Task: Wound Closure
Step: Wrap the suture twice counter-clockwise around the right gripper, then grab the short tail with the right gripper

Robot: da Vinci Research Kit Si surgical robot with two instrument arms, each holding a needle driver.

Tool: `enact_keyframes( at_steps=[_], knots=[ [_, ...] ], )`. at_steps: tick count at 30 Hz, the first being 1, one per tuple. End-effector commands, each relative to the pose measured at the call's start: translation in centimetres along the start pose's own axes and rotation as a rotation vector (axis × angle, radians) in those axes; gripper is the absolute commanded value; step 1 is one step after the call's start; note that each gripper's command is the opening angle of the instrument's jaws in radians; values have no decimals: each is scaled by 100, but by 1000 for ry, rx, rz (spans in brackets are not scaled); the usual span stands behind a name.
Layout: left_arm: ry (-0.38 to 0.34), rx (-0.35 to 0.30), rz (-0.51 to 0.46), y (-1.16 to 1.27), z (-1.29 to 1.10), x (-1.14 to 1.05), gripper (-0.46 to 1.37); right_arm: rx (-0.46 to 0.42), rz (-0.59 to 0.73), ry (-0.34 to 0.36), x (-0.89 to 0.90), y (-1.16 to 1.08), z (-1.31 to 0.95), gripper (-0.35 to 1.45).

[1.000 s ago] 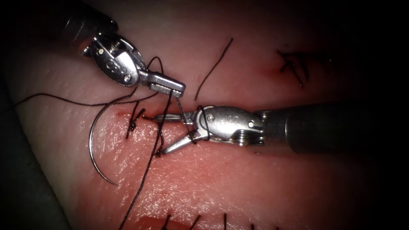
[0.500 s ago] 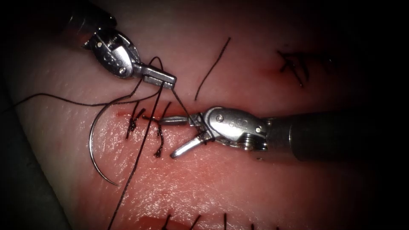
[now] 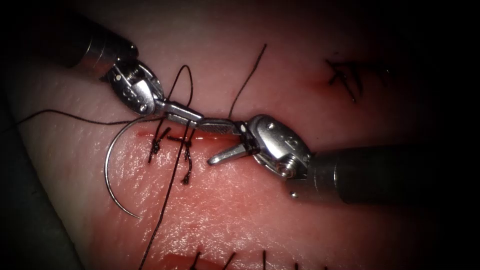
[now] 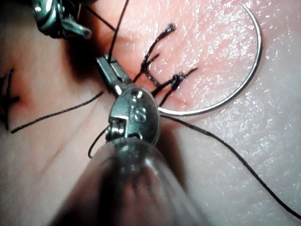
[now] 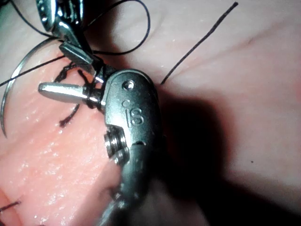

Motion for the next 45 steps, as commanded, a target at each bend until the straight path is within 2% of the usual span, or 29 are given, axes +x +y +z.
enact_keyframes(
  at_steps=[1, 6, 10, 15, 19, 23, 28, 32, 36, 37, 40, 42, 45],
  knots=[
    [0, -2, 2, 1, 0, 2, -35, -16, 4, 20, 3, 1, 0, 63],
    [-6, -5, 10, 12, 5, 8, -35, -129, 19, 38, 13, 12, -9, 64],
    [-23, -21, 20, 27, 17, 13, -35, -264, 23, 23, 8, 21, -10, 66],
    [-51, -28, 25, 38, 29, 22, -35, -389, 63, -59, 1, 22, -8, 65],
    [-67, -29, 28, 39, 29, 30, -35, -480, 119, -106, 0, 21, -7, 63],
    [-88, -25, 30, 38, 25, 36, -35, -657, 155, -152, 1, 16, -2, 63],
    [-107, -19, 30, 40, 23, 39, -35, -808, 198, -223, 0, 9, 9, 67],
    [-137, -11, 41, 41, 24, 39, -35, -919, 227, -199, -1, 8, 15, 66],
    [-147, -10, 42, 43, 25, 39, -35, -995, 238, -172, -1, 9, 15, 67],
    [-156, -9, 48, 45, 25, 40, -35, -1044, 250, -149, -1, 10, 14, 71],
    [-161, -7, 48, 46, 25, 41, -35, -1102, 243, -136, -1, 11, 12, 86],
    [-173, -3, 47, 46, 26, 42, -35, -1150, 234, -143, 0, 11, 10, 100],
    [-189, 2, 45, 46, 27, 43, -35, -1201, 230, -161, 1, 9, 8, 104]
  ],
)
